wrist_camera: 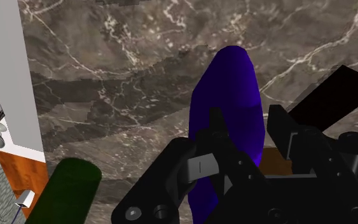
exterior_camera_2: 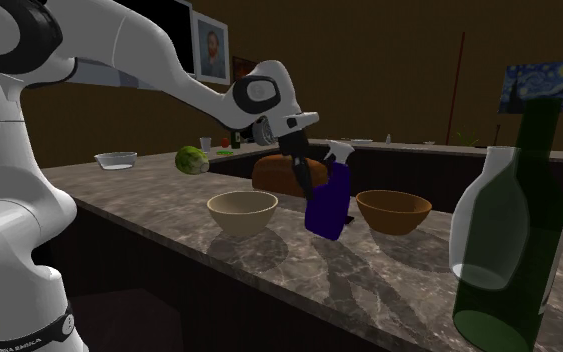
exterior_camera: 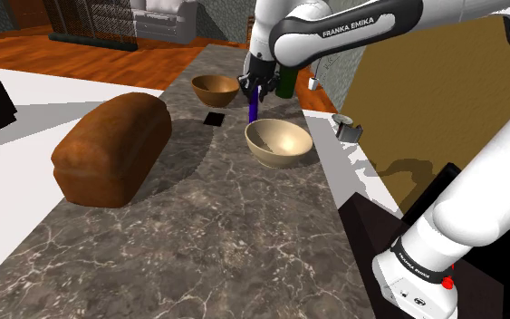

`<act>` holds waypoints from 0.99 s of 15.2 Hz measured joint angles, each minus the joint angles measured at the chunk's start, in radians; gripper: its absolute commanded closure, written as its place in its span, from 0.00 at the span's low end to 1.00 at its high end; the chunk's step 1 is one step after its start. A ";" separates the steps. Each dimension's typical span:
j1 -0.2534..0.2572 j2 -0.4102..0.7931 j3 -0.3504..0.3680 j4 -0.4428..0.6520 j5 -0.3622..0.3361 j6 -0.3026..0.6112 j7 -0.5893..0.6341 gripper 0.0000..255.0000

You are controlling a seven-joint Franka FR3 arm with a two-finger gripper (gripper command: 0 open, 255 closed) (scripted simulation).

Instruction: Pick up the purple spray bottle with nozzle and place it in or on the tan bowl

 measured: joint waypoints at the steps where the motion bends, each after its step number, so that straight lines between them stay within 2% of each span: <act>1: 0.000 -0.004 0.000 0.010 0.005 -0.013 -0.006 1.00; 15: 0.002 -0.023 0.000 0.172 0.043 -0.185 -0.069 1.00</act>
